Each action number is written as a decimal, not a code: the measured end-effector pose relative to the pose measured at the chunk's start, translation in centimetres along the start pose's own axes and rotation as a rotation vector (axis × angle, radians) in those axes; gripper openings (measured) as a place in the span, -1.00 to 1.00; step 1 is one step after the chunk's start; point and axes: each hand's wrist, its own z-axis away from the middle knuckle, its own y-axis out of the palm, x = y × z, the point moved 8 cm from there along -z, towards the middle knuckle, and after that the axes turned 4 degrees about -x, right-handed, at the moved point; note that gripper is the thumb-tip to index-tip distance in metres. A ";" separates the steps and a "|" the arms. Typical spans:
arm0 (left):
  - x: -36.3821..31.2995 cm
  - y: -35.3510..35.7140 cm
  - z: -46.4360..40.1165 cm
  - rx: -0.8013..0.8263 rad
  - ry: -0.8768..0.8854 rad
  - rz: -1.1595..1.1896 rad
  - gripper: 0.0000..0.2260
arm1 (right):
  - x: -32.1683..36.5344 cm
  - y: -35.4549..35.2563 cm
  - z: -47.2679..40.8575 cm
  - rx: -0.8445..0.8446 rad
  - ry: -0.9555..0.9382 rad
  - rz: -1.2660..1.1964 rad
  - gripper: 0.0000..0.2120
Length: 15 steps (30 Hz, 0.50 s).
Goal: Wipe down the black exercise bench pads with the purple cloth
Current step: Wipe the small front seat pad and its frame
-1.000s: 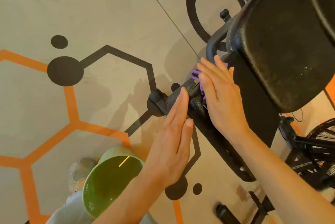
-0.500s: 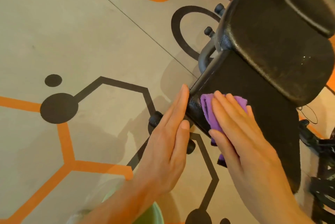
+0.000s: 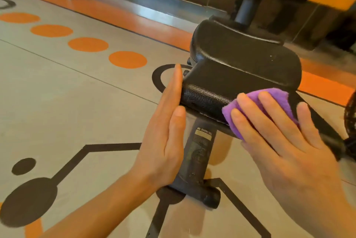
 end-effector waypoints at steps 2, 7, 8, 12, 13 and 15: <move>-0.2 0.3 -1.2 -0.013 0.062 -0.003 -0.53 | 1.1 0.1 -1.3 -0.047 0.057 0.015 -0.47; -0.8 1.1 -3.7 -0.087 0.140 0.064 -0.53 | 2.6 0.2 -3.4 -0.089 -0.019 0.059 -0.40; -0.7 1.1 -3.8 -0.105 0.143 0.046 -0.53 | 1.1 0.5 -1.5 -0.059 -0.024 0.083 -0.37; -0.7 1.2 -3.8 -0.143 0.164 -0.031 -0.53 | -1.9 0.5 4.4 -0.024 0.049 0.136 -0.52; -0.7 1.2 -4.0 -0.150 0.171 -0.041 -0.56 | -1.1 0.7 3.5 -0.042 0.051 0.130 -0.50; -0.5 1.2 -4.2 -0.152 0.195 -0.043 -0.60 | 1.6 1.1 0.5 -0.099 0.008 0.112 -0.49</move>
